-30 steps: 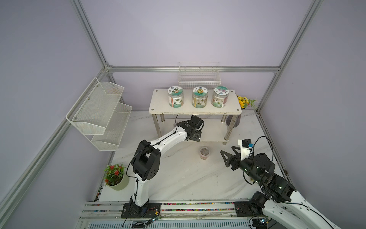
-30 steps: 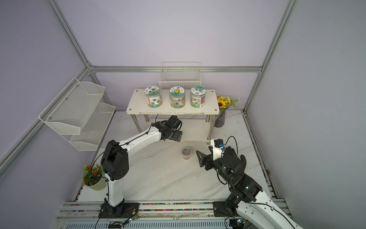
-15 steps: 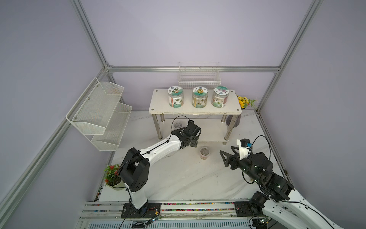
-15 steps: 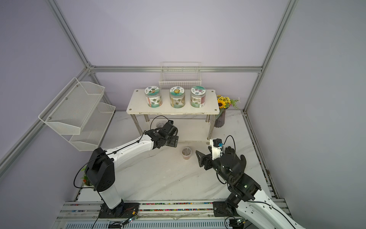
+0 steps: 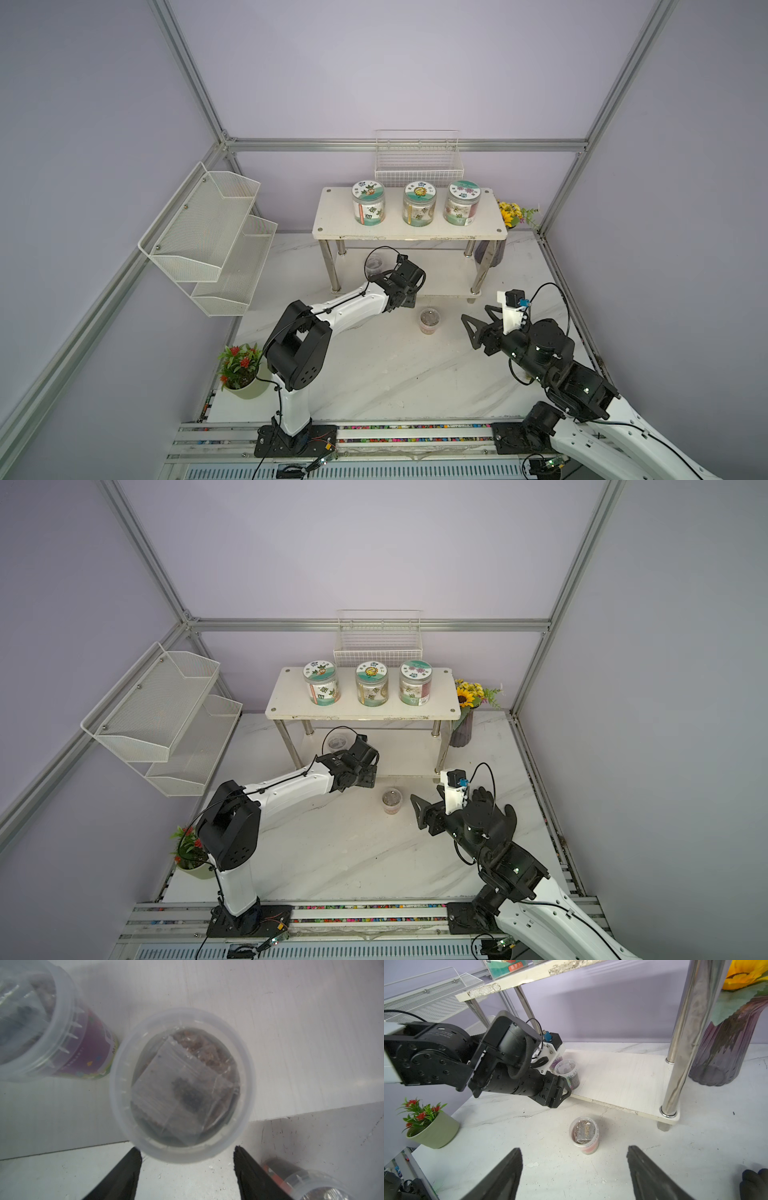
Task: Place the seed container on the shelf
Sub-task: Place the seed jar on the shelf.
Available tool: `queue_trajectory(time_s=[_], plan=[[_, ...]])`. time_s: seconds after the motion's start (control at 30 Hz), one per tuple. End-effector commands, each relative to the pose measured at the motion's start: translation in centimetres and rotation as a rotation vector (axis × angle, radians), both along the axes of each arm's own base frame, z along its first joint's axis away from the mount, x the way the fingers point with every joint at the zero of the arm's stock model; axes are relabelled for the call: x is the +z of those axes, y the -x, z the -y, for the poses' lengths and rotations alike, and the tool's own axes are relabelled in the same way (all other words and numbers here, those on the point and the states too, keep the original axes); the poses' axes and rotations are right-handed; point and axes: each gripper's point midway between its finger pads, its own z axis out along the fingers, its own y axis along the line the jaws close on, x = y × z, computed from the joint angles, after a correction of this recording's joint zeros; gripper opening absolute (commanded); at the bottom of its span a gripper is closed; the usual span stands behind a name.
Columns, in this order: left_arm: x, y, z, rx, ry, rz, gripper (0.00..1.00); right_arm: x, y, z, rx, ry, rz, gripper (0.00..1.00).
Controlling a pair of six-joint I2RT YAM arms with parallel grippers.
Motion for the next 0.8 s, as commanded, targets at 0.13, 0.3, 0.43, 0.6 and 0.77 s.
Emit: queue_trajectory(time_s=[0.13, 0.3, 0.43, 0.6, 0.77], plan=[[1.7, -2.6, -0.1, 0.051, 0.052, 0.055, 0.66, 1.0, 0.2, -0.1, 0.014, -0.002, 0.022, 0.82], [1.2, -3.1, 0.1, 0.052, 0.058, 0.044, 0.60, 1.0, 0.2, -0.2, 0.017, -0.003, 0.023, 0.82], [0.9, -3.4, 0.3, 0.054, 0.057, 0.034, 0.57, 0.9, 0.1, -0.3, 0.020, -0.002, 0.022, 0.82], [0.8, -3.7, 0.5, 0.050, 0.055, 0.034, 0.54, 1.0, 0.1, -0.3, 0.021, -0.001, 0.020, 0.82], [1.2, -4.1, 0.7, 0.044, 0.049, 0.042, 0.52, 1.0, 0.1, -0.4, 0.022, -0.003, 0.022, 0.82]])
